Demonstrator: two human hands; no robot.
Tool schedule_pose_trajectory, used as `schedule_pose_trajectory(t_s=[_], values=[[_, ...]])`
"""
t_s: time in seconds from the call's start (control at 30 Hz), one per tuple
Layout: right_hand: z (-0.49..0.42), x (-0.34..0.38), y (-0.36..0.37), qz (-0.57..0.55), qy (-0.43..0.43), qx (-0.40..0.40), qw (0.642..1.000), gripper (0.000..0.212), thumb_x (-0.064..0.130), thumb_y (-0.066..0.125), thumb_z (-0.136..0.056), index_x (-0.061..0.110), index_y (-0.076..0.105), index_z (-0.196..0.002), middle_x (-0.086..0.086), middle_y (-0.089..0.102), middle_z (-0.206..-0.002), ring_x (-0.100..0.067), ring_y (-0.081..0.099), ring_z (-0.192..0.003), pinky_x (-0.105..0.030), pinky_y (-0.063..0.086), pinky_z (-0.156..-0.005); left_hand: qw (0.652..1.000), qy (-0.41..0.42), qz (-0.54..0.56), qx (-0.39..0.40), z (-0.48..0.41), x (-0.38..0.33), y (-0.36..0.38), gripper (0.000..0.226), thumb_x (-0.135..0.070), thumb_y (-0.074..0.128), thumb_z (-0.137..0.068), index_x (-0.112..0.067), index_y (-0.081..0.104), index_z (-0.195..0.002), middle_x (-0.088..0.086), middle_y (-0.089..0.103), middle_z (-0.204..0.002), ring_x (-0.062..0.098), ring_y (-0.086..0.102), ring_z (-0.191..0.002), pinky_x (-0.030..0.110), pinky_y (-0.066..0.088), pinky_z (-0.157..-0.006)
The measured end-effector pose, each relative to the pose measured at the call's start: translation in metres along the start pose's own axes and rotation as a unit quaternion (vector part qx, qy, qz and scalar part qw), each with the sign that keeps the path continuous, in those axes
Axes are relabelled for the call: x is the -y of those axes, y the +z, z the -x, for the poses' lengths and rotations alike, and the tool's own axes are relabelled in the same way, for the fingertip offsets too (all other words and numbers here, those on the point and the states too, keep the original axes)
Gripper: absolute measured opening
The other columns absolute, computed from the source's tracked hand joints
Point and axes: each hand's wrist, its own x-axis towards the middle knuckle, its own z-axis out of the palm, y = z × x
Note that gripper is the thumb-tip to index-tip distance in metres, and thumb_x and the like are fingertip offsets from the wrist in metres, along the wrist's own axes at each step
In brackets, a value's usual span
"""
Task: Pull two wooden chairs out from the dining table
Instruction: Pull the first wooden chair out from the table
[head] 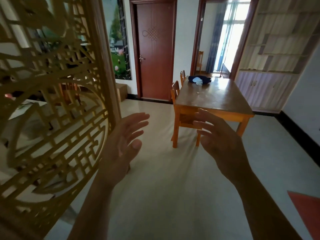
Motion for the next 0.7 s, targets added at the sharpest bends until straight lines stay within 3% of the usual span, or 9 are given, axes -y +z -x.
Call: schedule_pose_trajectory(t_s=[0.1, 0.23, 0.47, 0.57, 0.63, 0.7], values=[[-0.058, -0.029, 0.018, 0.000, 0.014, -0.008, 1.000, 0.079, 0.092, 0.067, -0.066, 0.046, 0.055, -0.130, 0.018, 0.063, -0.141, -0.013, 0.065, -0.133, -0.051, 0.054, -0.111, 1.000, -0.009, 0.010, 0.009, -0.058, 0.046, -0.014, 0.078, -0.089, 0.054, -0.084, -0.033, 0.052, -0.138, 0.003, 0.058, -0.151, 0.022, 0.061, -0.138, 0.059, 0.051, -0.111], [-0.122, -0.065, 0.022, 0.008, 0.016, -0.037, 0.999, 0.074, 0.087, 0.069, -0.070, 0.047, 0.055, -0.130, 0.017, 0.064, -0.140, -0.020, 0.064, -0.134, -0.057, 0.051, -0.113, 0.999, -0.021, 0.038, 0.028, -0.134, 0.103, -0.010, 0.075, -0.090, 0.056, -0.081, -0.036, 0.054, -0.134, -0.001, 0.059, -0.150, 0.022, 0.061, -0.138, 0.058, 0.051, -0.112], [-0.224, -0.160, -0.001, 0.013, 0.024, -0.086, 0.996, 0.059, 0.060, 0.071, -0.078, 0.045, 0.053, -0.133, 0.026, 0.068, -0.133, -0.006, 0.065, -0.130, -0.037, 0.057, -0.109, 0.995, -0.005, 0.058, 0.077, -0.259, 0.212, 0.038, 0.056, -0.084, 0.058, -0.087, -0.051, 0.058, -0.132, -0.012, 0.063, -0.145, 0.019, 0.063, -0.136, 0.051, 0.055, -0.108], [-0.281, -0.209, -0.014, 0.001, 0.015, -0.090, 0.996, 0.071, 0.082, 0.071, -0.073, 0.047, 0.053, -0.133, 0.034, 0.067, -0.132, -0.005, 0.066, -0.129, -0.032, 0.057, -0.104, 0.995, 0.003, 0.063, 0.076, -0.313, 0.261, 0.061, 0.058, -0.081, 0.060, -0.088, -0.047, 0.059, -0.134, -0.004, 0.065, -0.145, 0.026, 0.065, -0.134, 0.053, 0.056, -0.107], [-0.324, -0.238, -0.025, 0.005, 0.016, -0.086, 0.996, 0.077, 0.089, 0.064, -0.073, 0.050, 0.048, -0.138, 0.032, 0.067, -0.134, -0.002, 0.066, -0.129, -0.026, 0.058, -0.101, 0.996, 0.007, 0.052, 0.073, -0.350, 0.290, 0.073, 0.066, -0.079, 0.060, -0.090, -0.033, 0.057, -0.138, 0.002, 0.065, -0.145, 0.028, 0.065, -0.134, 0.057, 0.056, -0.106], [-0.366, -0.258, -0.034, 0.009, 0.016, -0.077, 0.997, 0.082, 0.092, 0.059, -0.073, 0.050, 0.044, -0.141, 0.033, 0.062, -0.138, 0.004, 0.064, -0.128, -0.019, 0.057, -0.097, 0.997, 0.005, 0.042, 0.064, -0.387, 0.311, 0.080, 0.067, -0.079, 0.059, -0.090, -0.031, 0.057, -0.138, 0.006, 0.063, -0.147, 0.030, 0.064, -0.135, 0.061, 0.054, -0.107]])
